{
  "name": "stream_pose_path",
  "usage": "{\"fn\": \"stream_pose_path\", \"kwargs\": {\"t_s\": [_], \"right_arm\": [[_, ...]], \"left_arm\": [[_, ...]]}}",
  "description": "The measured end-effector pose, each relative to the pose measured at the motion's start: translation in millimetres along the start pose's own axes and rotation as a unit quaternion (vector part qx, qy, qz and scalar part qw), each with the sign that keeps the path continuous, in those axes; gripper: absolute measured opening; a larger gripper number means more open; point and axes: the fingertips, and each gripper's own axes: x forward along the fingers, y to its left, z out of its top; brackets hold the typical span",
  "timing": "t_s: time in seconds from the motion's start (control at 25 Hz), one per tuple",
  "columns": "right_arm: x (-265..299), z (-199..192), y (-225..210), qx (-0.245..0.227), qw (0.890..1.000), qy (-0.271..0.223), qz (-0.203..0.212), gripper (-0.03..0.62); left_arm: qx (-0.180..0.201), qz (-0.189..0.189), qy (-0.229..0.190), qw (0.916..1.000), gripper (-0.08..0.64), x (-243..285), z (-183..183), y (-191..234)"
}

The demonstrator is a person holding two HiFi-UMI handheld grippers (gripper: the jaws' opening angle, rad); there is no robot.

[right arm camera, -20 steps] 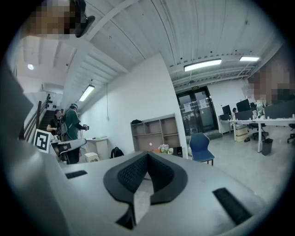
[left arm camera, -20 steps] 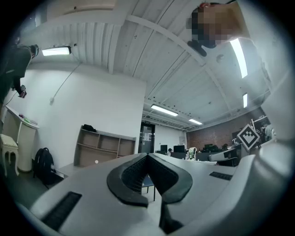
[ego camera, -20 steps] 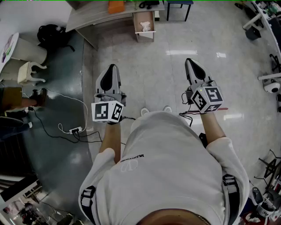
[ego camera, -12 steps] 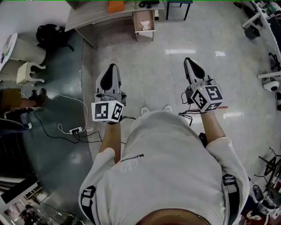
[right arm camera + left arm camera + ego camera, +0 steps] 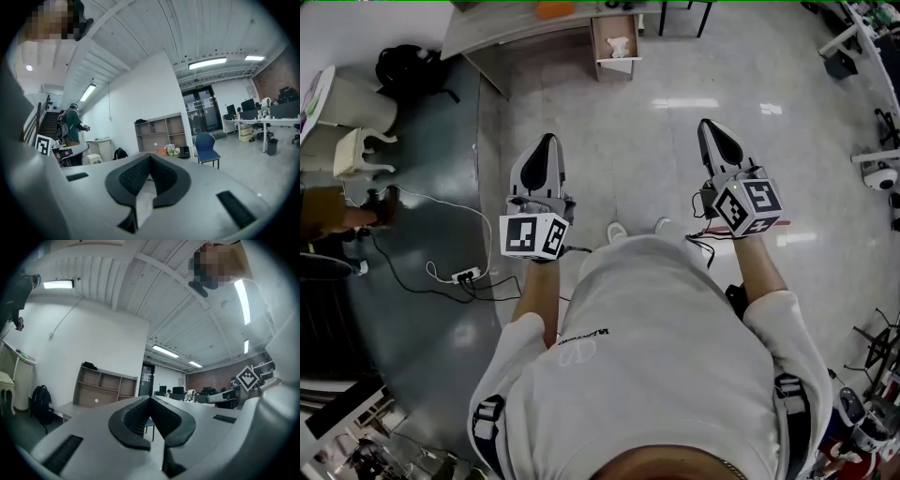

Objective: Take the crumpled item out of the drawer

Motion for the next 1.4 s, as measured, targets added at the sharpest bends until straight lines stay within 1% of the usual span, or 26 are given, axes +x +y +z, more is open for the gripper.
{"fn": "stream_pose_path", "kwargs": {"t_s": [0.28,0.48,0.72,0.88,1.08,1.2,1.4], "right_arm": [[10,-2,6,-0.005,1.0,0.001,-0.007,0.002],[21,-1,-5,-0.003,1.0,0.0,-0.01,0.002],[49,2,-23,-0.003,1.0,0.002,-0.001,0.002],[76,5,-44,0.001,1.0,0.004,0.005,0.002],[122,16,-77,0.003,1.0,0.01,0.017,0.002],[148,24,-94,0.0,1.0,0.01,0.027,0.002],[185,32,-124,0.002,0.999,0.014,0.044,0.002]], "left_arm": [[-0.007,0.0,0.011,0.9999,0.002,-1,-11,18],[-0.007,-0.002,0.009,0.9999,0.002,15,-13,19],[-0.007,0.005,0.015,0.9998,0.002,44,-20,25],[-0.004,0.007,0.018,0.9998,0.002,77,-25,31],[-0.021,0.008,0.013,0.9997,0.002,132,-24,36],[-0.013,0.005,0.009,0.9999,0.002,166,-22,36],[-0.005,0.005,0.014,0.9999,0.002,220,-25,35]]}}
